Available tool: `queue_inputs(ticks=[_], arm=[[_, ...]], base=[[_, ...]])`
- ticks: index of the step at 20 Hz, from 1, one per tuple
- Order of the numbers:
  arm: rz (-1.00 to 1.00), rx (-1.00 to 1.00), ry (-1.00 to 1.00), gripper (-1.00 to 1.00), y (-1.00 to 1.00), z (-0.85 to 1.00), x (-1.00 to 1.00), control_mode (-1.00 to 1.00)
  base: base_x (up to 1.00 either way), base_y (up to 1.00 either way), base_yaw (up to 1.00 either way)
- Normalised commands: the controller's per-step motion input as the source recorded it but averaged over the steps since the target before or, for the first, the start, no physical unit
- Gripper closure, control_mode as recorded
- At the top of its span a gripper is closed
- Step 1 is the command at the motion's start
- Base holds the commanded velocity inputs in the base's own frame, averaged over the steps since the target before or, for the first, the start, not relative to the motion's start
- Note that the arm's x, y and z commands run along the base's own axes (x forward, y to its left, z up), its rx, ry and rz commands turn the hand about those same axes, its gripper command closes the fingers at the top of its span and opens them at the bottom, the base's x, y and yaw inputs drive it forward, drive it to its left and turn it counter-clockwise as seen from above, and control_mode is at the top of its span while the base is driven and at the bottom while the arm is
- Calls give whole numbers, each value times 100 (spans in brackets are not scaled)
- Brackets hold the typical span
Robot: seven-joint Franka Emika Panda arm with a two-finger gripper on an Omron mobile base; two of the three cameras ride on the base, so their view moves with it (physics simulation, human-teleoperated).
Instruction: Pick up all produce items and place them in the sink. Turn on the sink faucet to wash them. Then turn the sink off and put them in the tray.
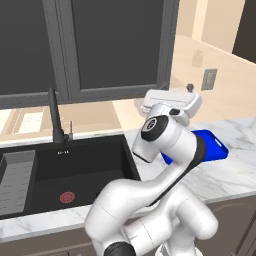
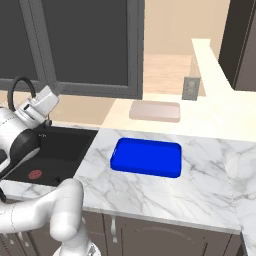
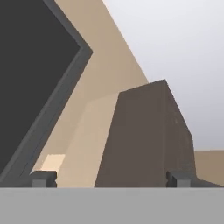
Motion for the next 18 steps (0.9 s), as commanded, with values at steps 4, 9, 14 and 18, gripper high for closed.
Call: queue_inputs(ticks=[4,9,14,18], arm=[[2,30,-28,-100,95,31,8,-100],[3,29,-26,-100,98,29,7,-100],[10,30,-20,-100,100,25,19,-100],[14,28,-14,-100,100,18,29,-100]], base=[[0,0,0],[0,0,0],[0,0,0],[0,0,0]])
